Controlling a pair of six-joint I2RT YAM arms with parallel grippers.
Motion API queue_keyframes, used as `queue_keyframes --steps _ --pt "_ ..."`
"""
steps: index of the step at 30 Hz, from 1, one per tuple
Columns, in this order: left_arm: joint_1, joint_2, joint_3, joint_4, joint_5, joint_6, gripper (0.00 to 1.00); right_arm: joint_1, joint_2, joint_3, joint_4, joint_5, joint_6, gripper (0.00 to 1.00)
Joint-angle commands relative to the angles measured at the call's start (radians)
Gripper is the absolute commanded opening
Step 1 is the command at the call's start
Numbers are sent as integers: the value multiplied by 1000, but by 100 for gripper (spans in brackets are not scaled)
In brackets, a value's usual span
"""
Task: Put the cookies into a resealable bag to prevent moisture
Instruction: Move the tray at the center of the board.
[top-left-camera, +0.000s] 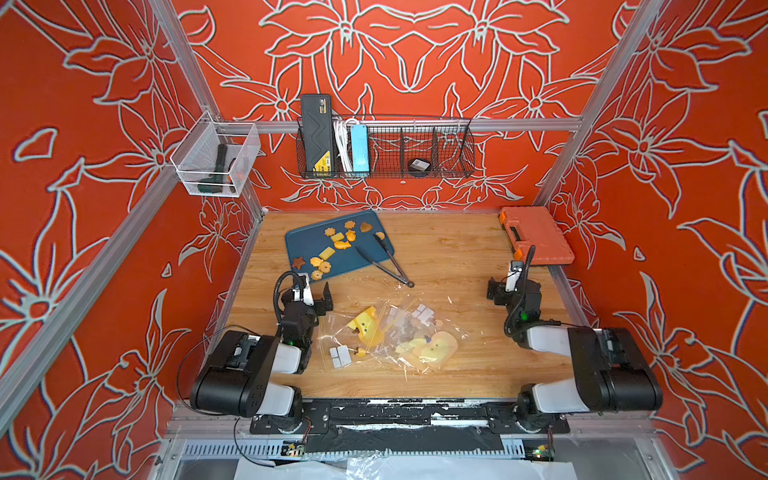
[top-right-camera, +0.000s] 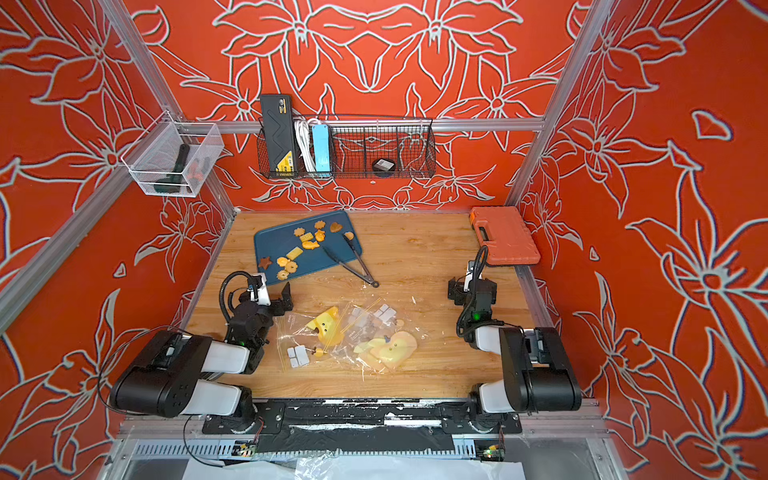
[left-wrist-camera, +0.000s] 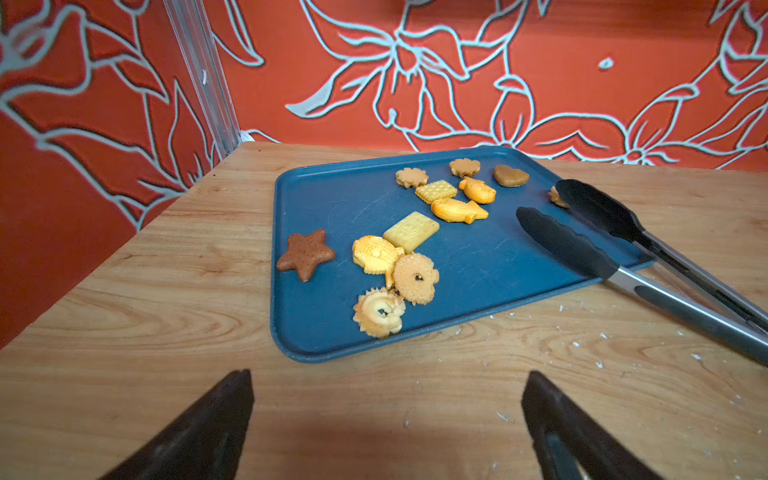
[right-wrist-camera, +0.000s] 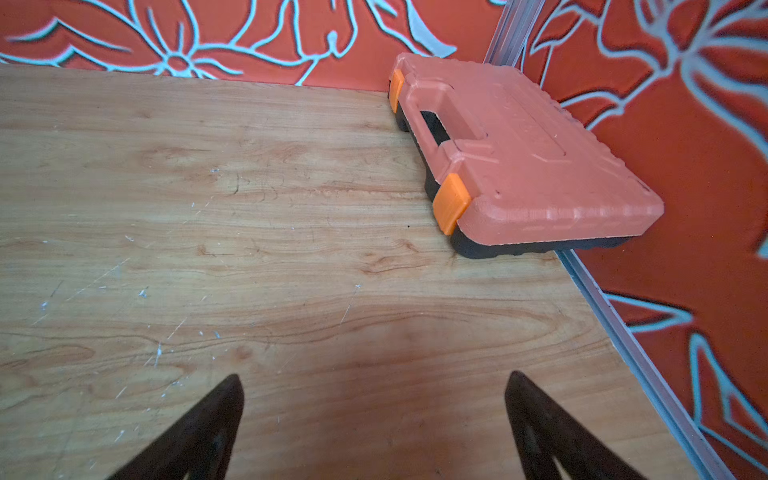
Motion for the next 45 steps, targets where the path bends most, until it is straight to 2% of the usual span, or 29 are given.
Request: queue_keyframes --steps 1,23,25,27,31,34,36,38,40,41,43,45 --pt "-2 -8 1 28 4 -1 99 -4 -11 -9 20 14 -5 98" --pt "-7 -18 -1 31 6 6 99 -3 -16 -13 29 5 -8 98" --pt "-35 -65 4 -14 -8 34 99 -2 -59 10 -37 -26 -23 98" --pt "-77 -153 27 -121 -112 29 99 -1 -142 64 -216 -13 -10 98" --pt "-100 -301 142 -450 -271 -124 99 -2 -252 117 -413 36 80 98" --pt "-100 -372 232 -725 -433 -408 99 -3 -314 144 -488 -35 165 99" --pt "-100 -395 310 -980 -503 -632 99 -3 -352 176 -576 -53 263 99" --pt "-99 -414 344 -1111 -466 -733 99 -2 -374 236 -747 27 420 99" --pt "-96 -459 342 -1140 -352 -748 99 -4 -374 294 -912 106 561 99" --pt "-97 -480 335 -1138 -277 -741 99 -5 -373 314 -967 99 576 99" --pt "-100 -508 333 -1146 -156 -716 99 -3 -372 336 -1016 12 559 98" --pt "-128 -526 360 -1211 -102 -708 99 -3 -377 351 -1048 -121 524 93"
